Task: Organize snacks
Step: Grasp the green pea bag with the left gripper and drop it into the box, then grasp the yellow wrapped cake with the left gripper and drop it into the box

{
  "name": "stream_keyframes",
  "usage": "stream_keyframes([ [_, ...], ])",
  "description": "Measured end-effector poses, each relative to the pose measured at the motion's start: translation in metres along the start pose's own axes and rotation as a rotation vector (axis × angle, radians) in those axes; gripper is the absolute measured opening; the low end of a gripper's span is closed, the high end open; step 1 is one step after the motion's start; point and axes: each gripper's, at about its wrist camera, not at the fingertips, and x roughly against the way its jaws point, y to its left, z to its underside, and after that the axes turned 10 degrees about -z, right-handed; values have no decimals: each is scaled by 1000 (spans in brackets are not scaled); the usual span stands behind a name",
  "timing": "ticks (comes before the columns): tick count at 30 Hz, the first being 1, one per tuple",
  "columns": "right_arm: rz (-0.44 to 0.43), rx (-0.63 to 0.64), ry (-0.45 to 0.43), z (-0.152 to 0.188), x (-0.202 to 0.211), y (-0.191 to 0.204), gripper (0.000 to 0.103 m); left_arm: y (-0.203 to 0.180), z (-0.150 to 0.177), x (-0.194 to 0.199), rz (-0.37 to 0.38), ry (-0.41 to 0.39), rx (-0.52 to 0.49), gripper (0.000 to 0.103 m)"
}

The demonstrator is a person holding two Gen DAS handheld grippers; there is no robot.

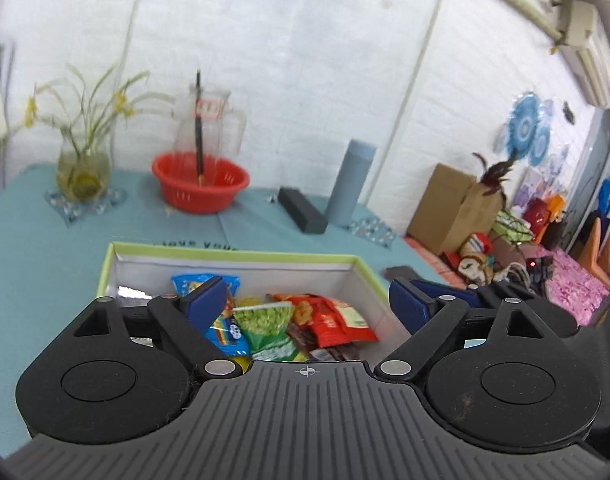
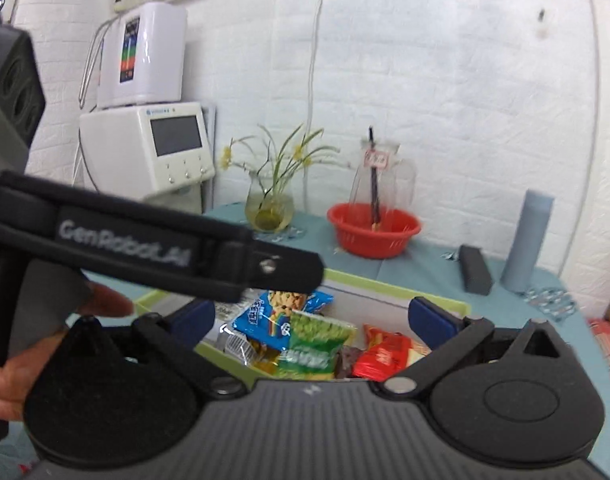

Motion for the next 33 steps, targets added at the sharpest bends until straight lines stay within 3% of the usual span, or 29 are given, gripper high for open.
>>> stream_keyframes([
  [4, -28, -62, -1, 13, 48, 10, 102, -11, 20, 48, 42, -34, -11, 81],
  [7, -47, -128, -1, 39, 82, 16, 102, -17, 43, 69, 62, -12, 0, 81],
  [10, -70, -207, 52, 77, 108, 25, 103, -20, 75, 81, 79, 46, 22, 80],
  [14, -121, -328, 129, 124, 121, 38, 103, -29, 123, 80, 137, 183, 70, 74],
  [18, -114, -333, 188, 143, 111, 45, 102, -41, 151, 64, 165, 333, 94, 53],
  [19, -110, -312, 197, 144, 108, 46, 102, -43, 153, 61, 165, 352, 93, 51],
  [23, -121, -272, 217, 145, 89, 45, 102, -51, 155, 47, 158, 392, 77, 45],
  [24, -126, -273, 215, 144, 86, 44, 102, -51, 156, 42, 139, 405, 62, 39],
  [25, -147, -279, 218, 144, 82, 41, 102, -50, 156, 39, 118, 416, 57, 26],
  [28, -227, -312, 218, 147, 83, 40, 102, -43, 160, 41, 158, 440, 76, 15],
  [33, -242, -251, 228, 150, 97, 64, 102, -48, 172, 59, 172, 437, 16, 11],
])
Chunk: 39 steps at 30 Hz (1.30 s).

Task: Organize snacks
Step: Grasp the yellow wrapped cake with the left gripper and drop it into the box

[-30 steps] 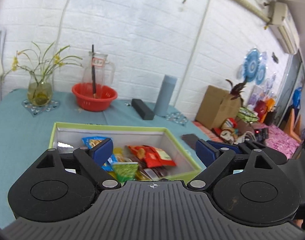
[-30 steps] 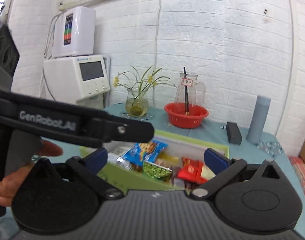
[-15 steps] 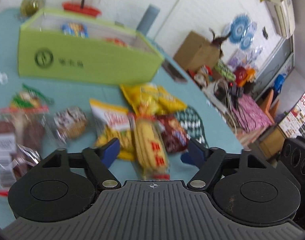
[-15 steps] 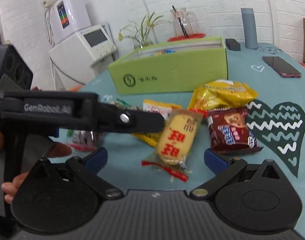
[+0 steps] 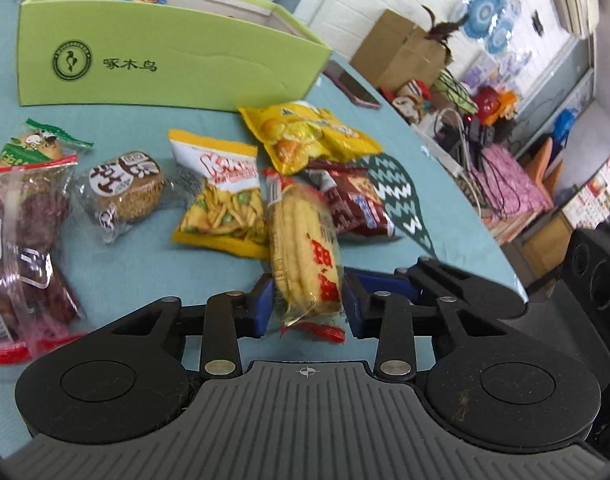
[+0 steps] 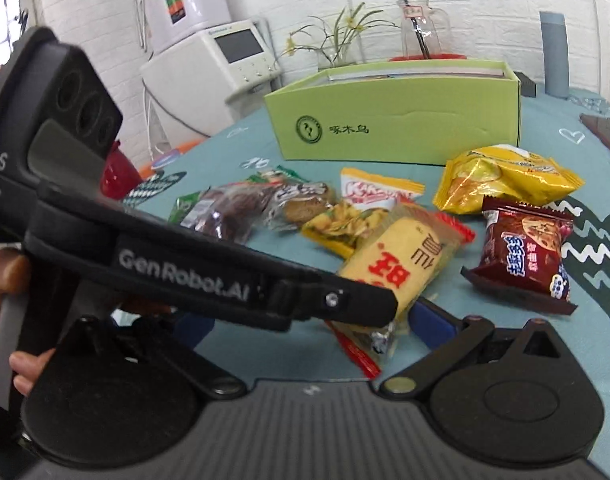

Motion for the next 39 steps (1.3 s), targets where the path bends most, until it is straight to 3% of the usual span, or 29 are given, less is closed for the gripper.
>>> stream_keyframes([
  [6, -14, 59, 60, 19, 17, 27, 102, -17, 37, 23, 29, 17, -59, 15],
  [8, 36, 66, 48, 21, 23, 31, 102, -16, 39, 27, 8, 9, -54, 24],
  [10, 104, 69, 4, 19, 30, 34, 102, -12, 34, 35, -25, -41, -21, 44],
  [13, 168, 46, -47, 15, 33, 33, 102, -3, 22, 40, -18, -81, 24, 53],
  [16, 158, 17, -38, 17, 24, 33, 102, 3, 12, 29, -16, -50, 51, 52],
  [20, 203, 77, -4, 18, 7, 42, 102, 7, 16, 17, -17, -13, 61, 48],
  [21, 208, 83, 3, 19, 4, 42, 97, 8, 16, 17, -13, -18, 56, 45],
  [22, 211, 90, 13, 19, 0, 42, 82, 8, 17, 17, -13, -20, 50, 41],
  [23, 213, 95, 23, 20, -3, 42, 54, 7, 17, 16, -11, -20, 37, 37],
  [24, 238, 108, 22, 20, -4, 44, 51, 6, 18, 16, -23, -27, 22, 31],
  [28, 222, 81, 6, 8, 6, 39, 48, 7, 14, 23, -5, -48, 28, 27],
  [31, 250, 148, -44, -16, 12, 42, 48, 1, -7, 37, 3, -121, 5, 27],
  [39, 280, 283, -141, -130, -14, -1, 49, 7, -132, 38, -41, -279, -21, 27],
])
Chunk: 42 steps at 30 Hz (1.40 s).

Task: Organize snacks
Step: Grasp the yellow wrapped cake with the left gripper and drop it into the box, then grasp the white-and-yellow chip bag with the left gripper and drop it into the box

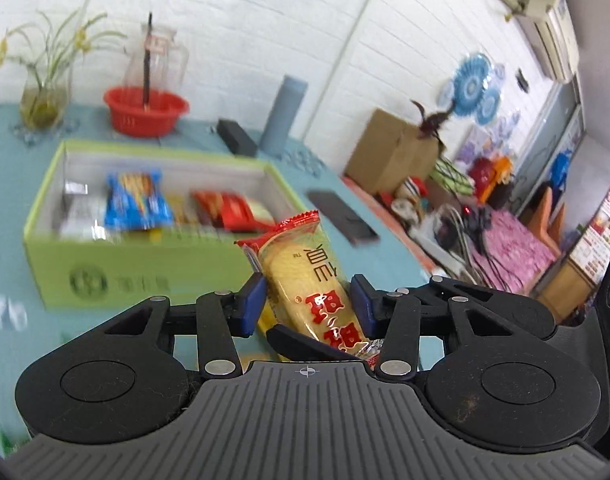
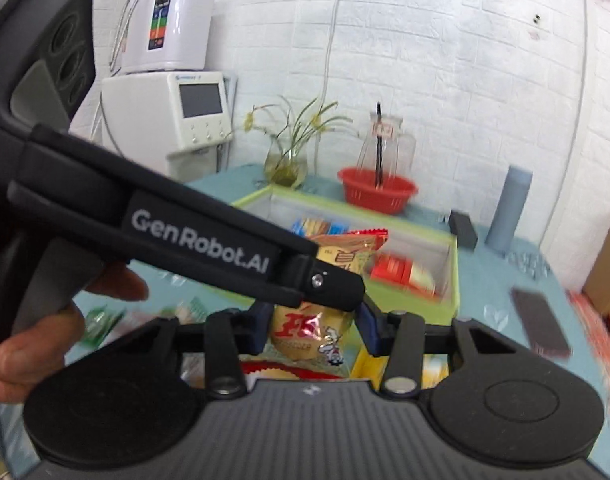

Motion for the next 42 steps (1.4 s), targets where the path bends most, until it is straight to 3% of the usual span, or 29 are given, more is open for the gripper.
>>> stream_keyframes([
  [4, -20, -7, 16, -36, -58, -40, 50, 16, -48, -44, -56, -9, -5, 25],
  [7, -39, -30, 83, -48, -109, -66, 50, 31, -71, -91, -117, 23, -25, 23],
  [11, -91, -92, 206, -40, -167, -95, 51, 49, -75, -148, -179, 120, -40, 22],
  [14, -127, -114, 229, -32, -178, -98, 58, 57, -63, -164, -177, 133, -37, 24],
  [16, -125, -112, 216, -32, -175, -95, 59, 58, -61, -160, -191, 110, -47, 45],
  [17, -119, -110, 207, -32, -172, -94, 63, 58, -62, -156, -186, 96, -37, 50],
  [19, -111, -97, 173, -34, -157, -89, 76, 58, -64, -141, -147, 69, -5, 62],
  [20, -98, -86, 148, -36, -146, -85, 95, 55, -67, -129, -131, 40, 7, 63],
  [21, -77, -62, 108, -37, -132, -80, 102, 52, -66, -118, -124, 16, 7, 67],
  [26, 17, 39, -20, -29, -50, -40, 102, 22, -46, -44, -103, -112, -37, 76],
  [29, -10, 24, -38, -4, -11, -13, 102, 11, -17, -13, -42, -123, -16, 83],
  [32, -42, -47, 3, 36, 9, 9, 102, 4, 28, 3, -14, -82, 12, 84],
  [36, -46, -132, 102, 86, 14, 31, 102, 5, 87, 12, -88, 2, 69, 80],
  [39, -68, -170, 127, 100, 16, 37, 102, 10, 111, 12, -108, 56, 98, 73],
  [42, -96, -146, 134, 98, 11, 38, 102, 11, 112, 4, -105, 93, 95, 62],
])
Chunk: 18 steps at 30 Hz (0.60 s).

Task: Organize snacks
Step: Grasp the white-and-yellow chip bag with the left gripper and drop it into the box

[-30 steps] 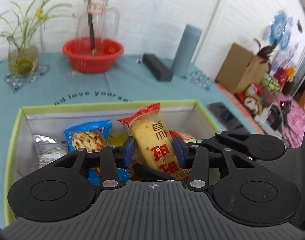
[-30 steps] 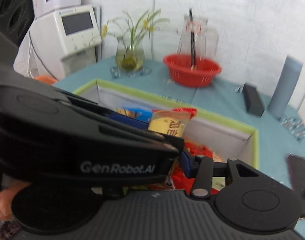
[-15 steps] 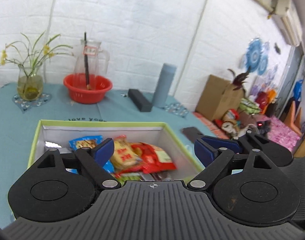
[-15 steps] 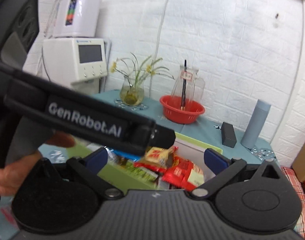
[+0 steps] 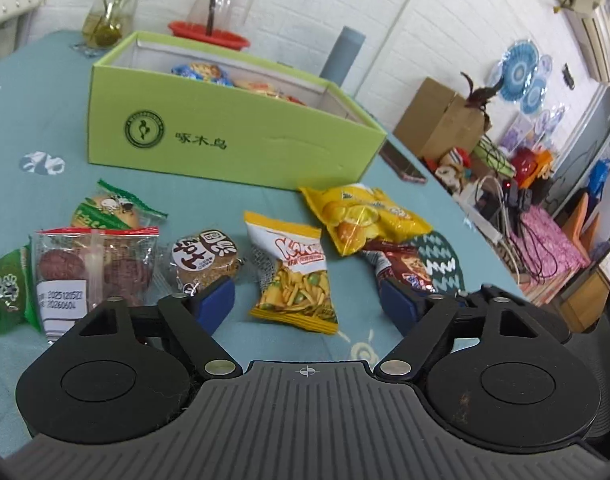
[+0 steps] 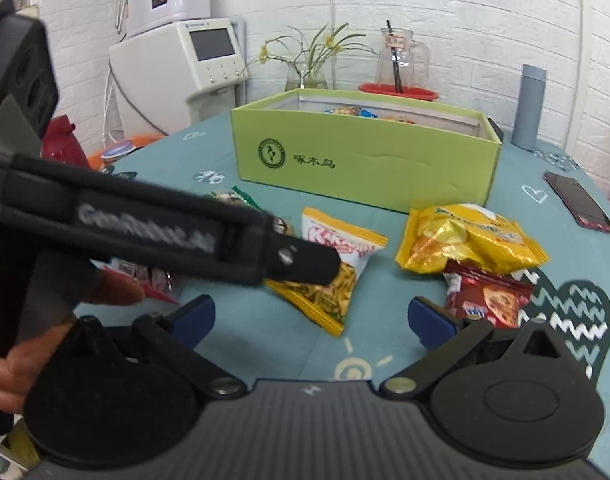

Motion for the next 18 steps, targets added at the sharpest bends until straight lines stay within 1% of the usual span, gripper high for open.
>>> stream_keyframes([
  [3, -14, 43, 37, -5, -15, 0, 102, 1, -6, -14, 6, 42, 3, 56],
  [5, -26, 66, 71, -10, -28, -2, 102, 3, -8, -25, 13, 79, 10, 50],
  [7, -42, 85, 87, -12, -34, -1, 102, 9, -9, -34, 9, 105, 16, 40],
  [8, -53, 95, 87, -12, -37, -1, 102, 11, -9, -34, 18, 104, 18, 39],
  [10, -90, 102, 90, -15, -40, -2, 102, 15, -10, -34, 40, 123, 20, 22],
  [11, -105, 106, 92, -16, -41, -1, 102, 18, -10, -34, 63, 136, 27, 20],
  [13, -118, 123, 96, -16, -40, 3, 102, 21, -8, -32, 79, 147, 33, 20],
  [18, -139, 159, 109, -8, -25, 22, 102, 15, 10, -10, 69, 157, 2, 19],
])
